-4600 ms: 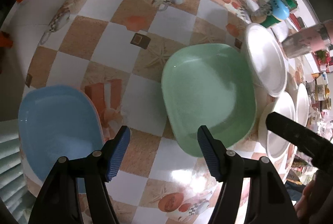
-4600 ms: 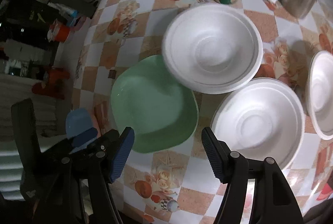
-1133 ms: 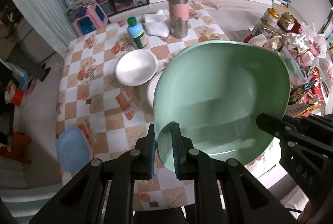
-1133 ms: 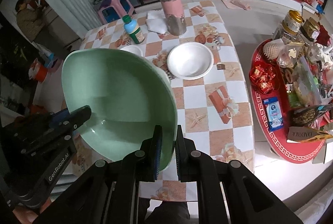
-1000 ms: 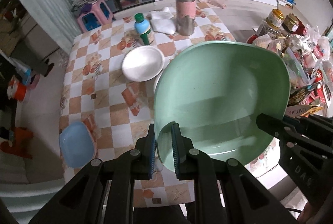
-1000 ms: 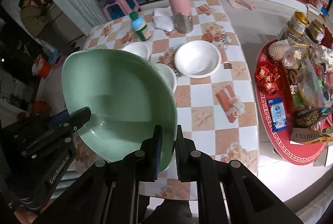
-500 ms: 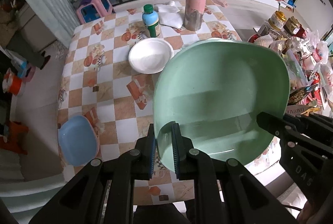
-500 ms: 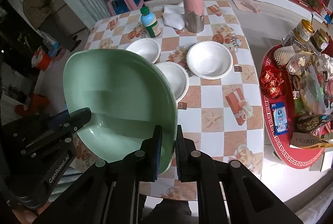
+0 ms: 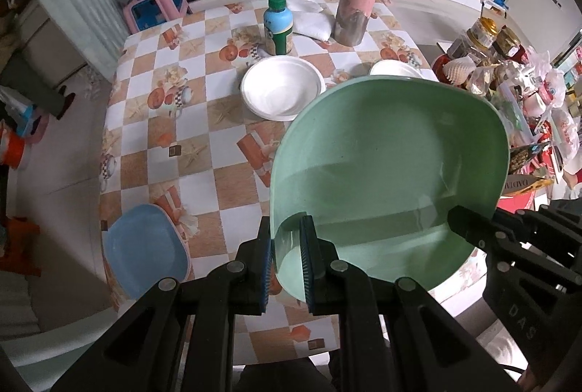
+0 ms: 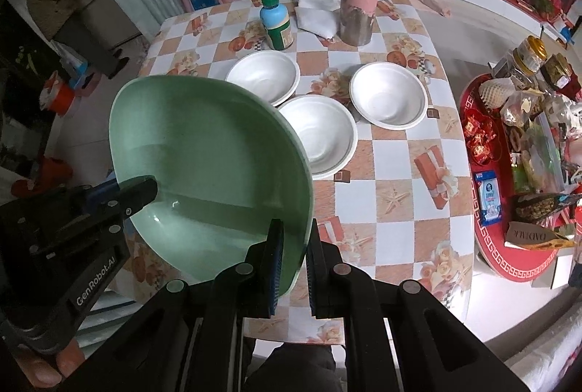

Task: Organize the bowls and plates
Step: 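Lift the green plate off the table with the left tool, then carry the green plate with the left tool over the blue plate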

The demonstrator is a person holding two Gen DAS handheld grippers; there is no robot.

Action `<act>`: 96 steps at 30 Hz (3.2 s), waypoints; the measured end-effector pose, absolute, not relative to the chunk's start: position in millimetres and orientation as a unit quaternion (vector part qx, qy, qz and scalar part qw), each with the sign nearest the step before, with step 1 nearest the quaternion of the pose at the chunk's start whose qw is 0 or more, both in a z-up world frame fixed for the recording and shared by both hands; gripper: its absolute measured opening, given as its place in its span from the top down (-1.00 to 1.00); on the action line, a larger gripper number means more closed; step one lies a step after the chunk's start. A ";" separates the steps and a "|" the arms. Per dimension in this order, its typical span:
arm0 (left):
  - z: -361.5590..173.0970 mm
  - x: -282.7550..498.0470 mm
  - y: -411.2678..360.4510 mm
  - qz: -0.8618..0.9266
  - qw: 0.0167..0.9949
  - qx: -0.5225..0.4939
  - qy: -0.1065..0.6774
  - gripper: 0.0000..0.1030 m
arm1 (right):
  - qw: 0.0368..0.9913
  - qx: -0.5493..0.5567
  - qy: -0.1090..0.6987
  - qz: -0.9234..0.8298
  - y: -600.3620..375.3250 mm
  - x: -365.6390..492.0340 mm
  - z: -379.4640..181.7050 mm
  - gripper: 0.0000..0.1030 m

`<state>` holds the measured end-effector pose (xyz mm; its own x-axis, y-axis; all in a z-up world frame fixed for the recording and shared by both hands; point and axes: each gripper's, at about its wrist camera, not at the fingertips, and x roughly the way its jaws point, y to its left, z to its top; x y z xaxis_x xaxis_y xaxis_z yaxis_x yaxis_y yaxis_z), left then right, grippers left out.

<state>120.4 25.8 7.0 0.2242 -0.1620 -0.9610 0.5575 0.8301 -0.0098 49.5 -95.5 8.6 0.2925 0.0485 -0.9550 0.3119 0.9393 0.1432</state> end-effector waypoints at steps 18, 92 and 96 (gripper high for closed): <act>-15.5 149.7 91.5 -0.202 0.752 0.135 0.613 0.70 | 0.772 0.120 0.621 -0.061 -35.7 90.1 -8.4 0.74; -104.7 180.1 290.5 -0.031 0.705 0.025 0.708 0.70 | 0.713 -0.012 0.692 0.111 161.4 175.3 -94.5 0.74; -109.8 189.7 288.5 -0.029 0.706 0.034 0.707 0.70 | 0.710 -0.007 0.696 0.107 161.7 182.5 -105.6 0.74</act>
